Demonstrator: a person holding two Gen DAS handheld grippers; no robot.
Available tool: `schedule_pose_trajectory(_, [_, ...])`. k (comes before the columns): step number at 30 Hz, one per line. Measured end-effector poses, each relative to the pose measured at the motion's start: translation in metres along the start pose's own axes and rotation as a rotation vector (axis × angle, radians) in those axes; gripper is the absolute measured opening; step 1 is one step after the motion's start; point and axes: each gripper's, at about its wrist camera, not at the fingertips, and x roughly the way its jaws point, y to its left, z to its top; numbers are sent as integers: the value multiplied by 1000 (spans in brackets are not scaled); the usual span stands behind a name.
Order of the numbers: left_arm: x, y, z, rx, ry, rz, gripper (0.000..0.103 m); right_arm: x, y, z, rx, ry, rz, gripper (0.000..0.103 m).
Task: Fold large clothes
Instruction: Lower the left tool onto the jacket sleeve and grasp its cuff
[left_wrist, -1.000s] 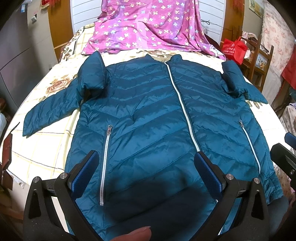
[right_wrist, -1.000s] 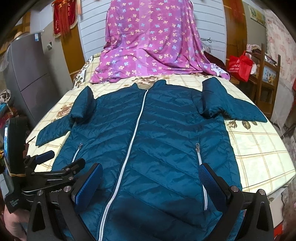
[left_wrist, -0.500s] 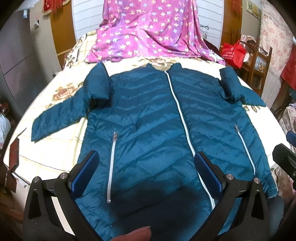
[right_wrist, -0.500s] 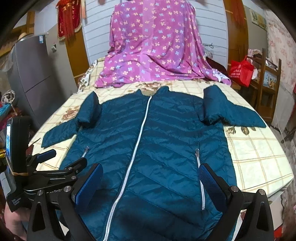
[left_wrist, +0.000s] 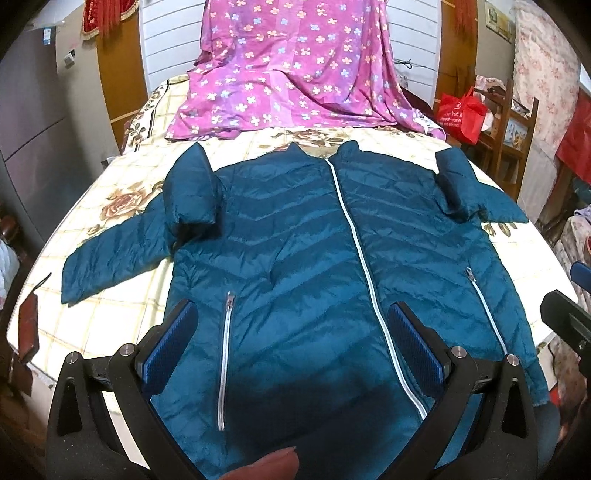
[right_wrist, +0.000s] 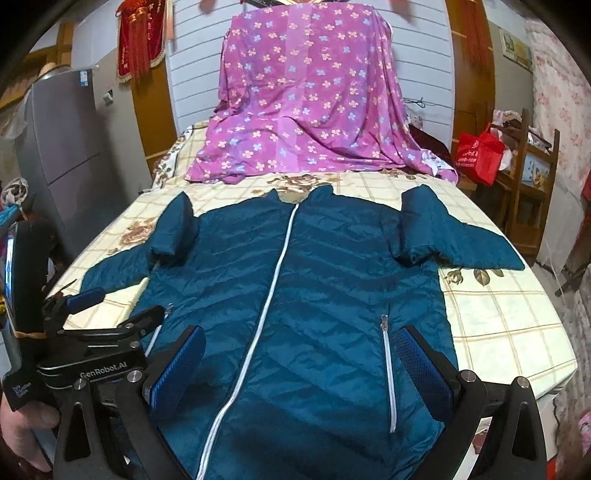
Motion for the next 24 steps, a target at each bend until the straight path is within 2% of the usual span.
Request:
schedule_pose_trajectory(4, [21,0,9,25,19,-26,103,13,-6,11,0,-5,-11,103])
schedule_pose_trajectory(7, [40,0,16,52,-8,-19,103,28,-12,20,-3,-23,-33,103])
schedule_pose_trajectory(9, [58,-1,21,70,34,-13,103,42,-17,25,-7,-42,-41,103])
schedule_pose_trajectory(12, [92,3,27,44,94,-26,103,75,-25,30,0,-42,-54,103])
schedule_pose_trajectory(17, [140,10,27,7,136,12,103,135,-32,30,-8,-4,-36,103])
schedule_pose_trajectory(20, [161,17,22,-32,160,39,103,163,-34,17,-34,12,-19,103])
schedule_pose_trajectory(22, [176,24,13,-73,197,2,103,177,-40,2,-16,21,-4,103])
schedule_pose_trajectory(24, [184,29,6,-94,210,-20,103,196,-45,0,6,129,-28,103])
